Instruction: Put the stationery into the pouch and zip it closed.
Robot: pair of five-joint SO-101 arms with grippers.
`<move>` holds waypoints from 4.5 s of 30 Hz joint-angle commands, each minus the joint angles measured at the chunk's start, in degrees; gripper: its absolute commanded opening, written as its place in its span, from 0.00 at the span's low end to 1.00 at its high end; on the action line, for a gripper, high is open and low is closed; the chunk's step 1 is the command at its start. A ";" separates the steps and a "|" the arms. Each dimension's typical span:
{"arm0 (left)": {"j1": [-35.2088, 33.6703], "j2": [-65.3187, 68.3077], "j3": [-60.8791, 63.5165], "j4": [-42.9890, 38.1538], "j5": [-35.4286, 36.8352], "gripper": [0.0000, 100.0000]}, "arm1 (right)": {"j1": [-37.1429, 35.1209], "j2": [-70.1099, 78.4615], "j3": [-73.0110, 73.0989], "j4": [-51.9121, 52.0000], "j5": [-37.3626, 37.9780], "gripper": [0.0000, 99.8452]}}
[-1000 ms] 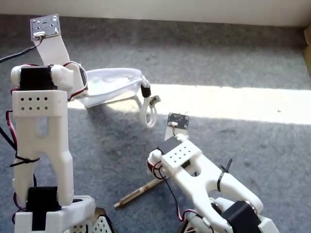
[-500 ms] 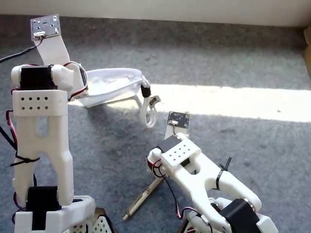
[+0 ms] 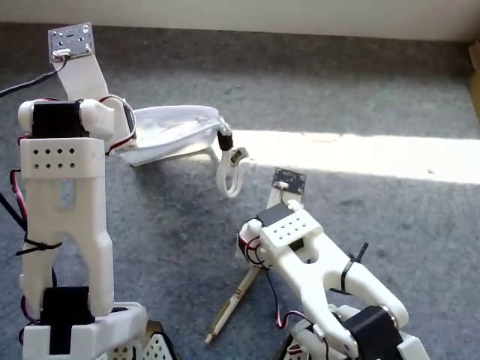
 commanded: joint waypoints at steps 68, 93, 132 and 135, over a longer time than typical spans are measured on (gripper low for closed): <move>-0.75 -0.13 0.40 -1.05 -0.70 0.01 | 2.95 -2.24 -2.42 2.51 1.49 0.00; 0.22 -0.66 0.40 -0.62 -0.70 0.01 | 10.51 -29.32 0.40 2.86 1.58 0.00; 1.54 -0.75 2.15 -1.05 -0.70 0.01 | 1.54 -48.04 -10.95 -19.38 17.49 0.00; 1.54 -0.75 2.15 -1.05 -0.70 0.01 | -0.13 -48.04 -13.05 -21.93 19.78 0.00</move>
